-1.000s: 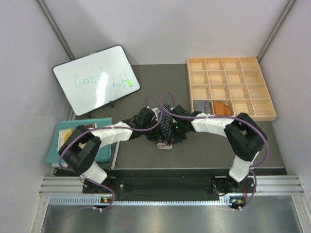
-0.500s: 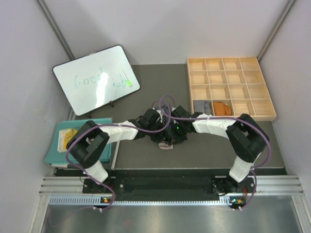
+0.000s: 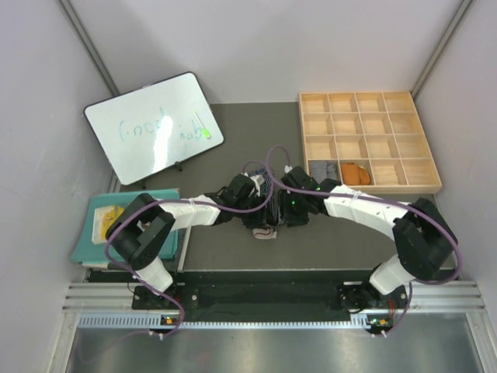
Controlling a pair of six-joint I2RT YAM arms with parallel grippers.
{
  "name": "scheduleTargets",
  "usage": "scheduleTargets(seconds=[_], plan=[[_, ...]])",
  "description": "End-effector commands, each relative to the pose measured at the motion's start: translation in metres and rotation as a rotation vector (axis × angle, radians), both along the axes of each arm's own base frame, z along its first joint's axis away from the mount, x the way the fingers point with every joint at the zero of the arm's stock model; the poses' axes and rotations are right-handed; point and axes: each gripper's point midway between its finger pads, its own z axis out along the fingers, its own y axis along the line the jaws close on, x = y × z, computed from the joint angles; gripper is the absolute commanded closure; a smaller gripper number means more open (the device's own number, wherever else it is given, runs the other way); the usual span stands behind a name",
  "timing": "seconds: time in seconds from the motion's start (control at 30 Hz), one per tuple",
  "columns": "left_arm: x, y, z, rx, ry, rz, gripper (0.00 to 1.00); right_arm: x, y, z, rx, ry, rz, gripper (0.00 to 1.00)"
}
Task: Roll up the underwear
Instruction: Fold the underwear at the center of the board.
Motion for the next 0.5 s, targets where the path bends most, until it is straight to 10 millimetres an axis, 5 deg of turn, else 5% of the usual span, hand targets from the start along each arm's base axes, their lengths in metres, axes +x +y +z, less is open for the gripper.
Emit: scheduleTargets(seconds=[0.0,0.27,0.47], plan=[[-0.002,-0.013,0.028,-0.090,-0.058,-0.053,0.45,-0.005,-0.013,0.004,-0.013,-0.024,-0.042,0.56],[0.001,-0.021,0.054,-0.148,-0.103,-0.073,0.36,-0.010,-0.029,0.018,0.025,-0.064,-0.102,0.54],[0.001,-0.017,0.082,-0.171,-0.152,-0.073,0.32,-0.005,-0.024,0.032,0.097,-0.099,-0.116,0.47]])
